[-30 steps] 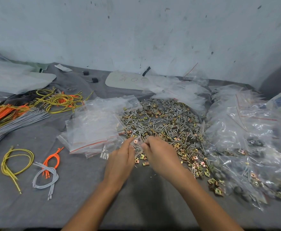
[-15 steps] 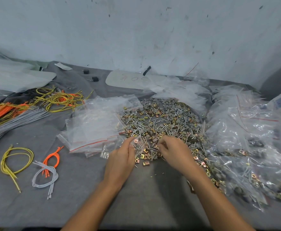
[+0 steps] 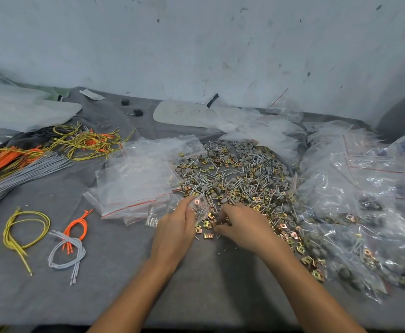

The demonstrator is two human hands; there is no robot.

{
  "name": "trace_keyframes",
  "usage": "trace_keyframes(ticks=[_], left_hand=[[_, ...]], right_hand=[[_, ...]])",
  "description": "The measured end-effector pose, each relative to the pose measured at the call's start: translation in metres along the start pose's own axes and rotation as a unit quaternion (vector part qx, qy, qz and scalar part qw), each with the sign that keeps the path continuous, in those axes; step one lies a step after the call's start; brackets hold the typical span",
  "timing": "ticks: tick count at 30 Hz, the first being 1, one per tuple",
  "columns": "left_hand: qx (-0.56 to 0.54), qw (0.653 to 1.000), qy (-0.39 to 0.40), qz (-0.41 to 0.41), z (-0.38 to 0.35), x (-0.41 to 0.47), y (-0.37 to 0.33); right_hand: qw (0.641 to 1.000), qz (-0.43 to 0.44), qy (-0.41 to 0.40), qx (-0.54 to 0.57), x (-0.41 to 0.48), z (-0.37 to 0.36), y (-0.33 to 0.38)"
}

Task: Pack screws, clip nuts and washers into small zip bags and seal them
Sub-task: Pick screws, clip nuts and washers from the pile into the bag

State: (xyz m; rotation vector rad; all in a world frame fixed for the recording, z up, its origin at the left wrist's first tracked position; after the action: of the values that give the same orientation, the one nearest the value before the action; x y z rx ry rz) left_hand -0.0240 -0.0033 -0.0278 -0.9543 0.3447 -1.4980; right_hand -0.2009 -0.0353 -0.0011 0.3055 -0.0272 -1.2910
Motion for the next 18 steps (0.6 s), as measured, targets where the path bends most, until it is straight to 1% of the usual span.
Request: trace_keyframes(ticks=[3, 9, 18], left_hand=[[-0.002, 1.000, 0.000, 0.000, 0.000, -0.001, 0.000], [-0.007, 1.000, -0.008, -0.006, 0.001, -0.001, -0.001], [-0.001, 1.000, 0.001, -0.007, 0.000, -0.001, 0.000]], right_hand=[[1.000, 0.013, -0.008, 0.004, -0.006, -0.002, -0.004], [0.998, -0.012, -0.025, 0.053, -0.018, -0.007, -0.014], [0.997, 0.004, -0.010, 0.073, -0.025, -0.007, -0.020]])
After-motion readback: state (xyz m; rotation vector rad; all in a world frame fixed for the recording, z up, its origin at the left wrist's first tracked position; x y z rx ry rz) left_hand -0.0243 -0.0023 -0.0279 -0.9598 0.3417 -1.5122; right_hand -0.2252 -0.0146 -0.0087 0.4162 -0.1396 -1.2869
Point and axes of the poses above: each hand's wrist, its own x-axis towards the middle knuckle, its own z-axis out of the back of the hand, y = z × x, the point moved 2 cm from there along x, towards the middle knuckle, and after that the axes turned 3 degrees about y, right-handed, at the moved point
